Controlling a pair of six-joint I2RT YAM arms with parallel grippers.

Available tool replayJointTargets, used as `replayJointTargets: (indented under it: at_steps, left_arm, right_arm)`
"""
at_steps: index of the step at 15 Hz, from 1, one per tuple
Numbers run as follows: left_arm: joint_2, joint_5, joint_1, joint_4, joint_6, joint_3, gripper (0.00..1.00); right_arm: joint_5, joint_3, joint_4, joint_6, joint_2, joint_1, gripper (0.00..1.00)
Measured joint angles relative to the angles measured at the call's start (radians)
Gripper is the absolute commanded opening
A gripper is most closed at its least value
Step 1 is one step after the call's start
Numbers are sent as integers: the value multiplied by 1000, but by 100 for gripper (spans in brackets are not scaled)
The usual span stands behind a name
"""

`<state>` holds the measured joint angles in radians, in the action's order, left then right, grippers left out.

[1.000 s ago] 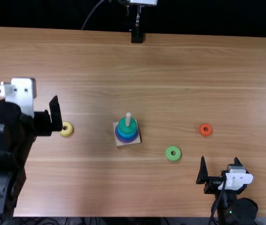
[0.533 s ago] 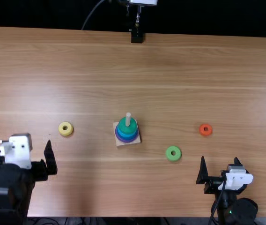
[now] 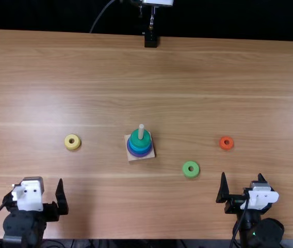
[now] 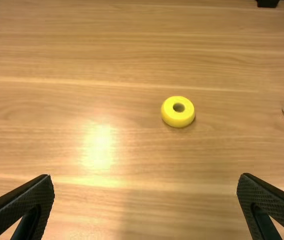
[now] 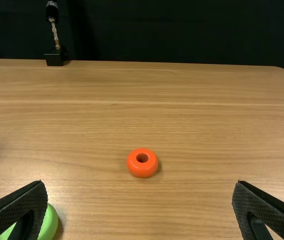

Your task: Build the Hanoi tower: stack the rings onto the peg from bottom to top in this color order: purple, dark blue, light blue, dark green, light green, yellow, orange.

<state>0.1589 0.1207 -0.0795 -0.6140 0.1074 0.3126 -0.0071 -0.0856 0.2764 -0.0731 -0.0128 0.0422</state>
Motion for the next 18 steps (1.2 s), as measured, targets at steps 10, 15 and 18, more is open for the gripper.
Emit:
replayJointTargets:
  at_steps: [10, 15, 18]
  left_arm:
    - [-146, -27, 0, 278, -34, -201, 100]
    - [-147, -69, 10, 318, -139, -217, 100]
    - [-147, -99, 10, 313, -152, -217, 100]
  right_arm:
    - [0, 0, 0, 0, 0, 0, 100]
    - [0, 0, 0, 0, 0, 0, 100]
    - [0, 0, 0, 0, 0, 0, 100]
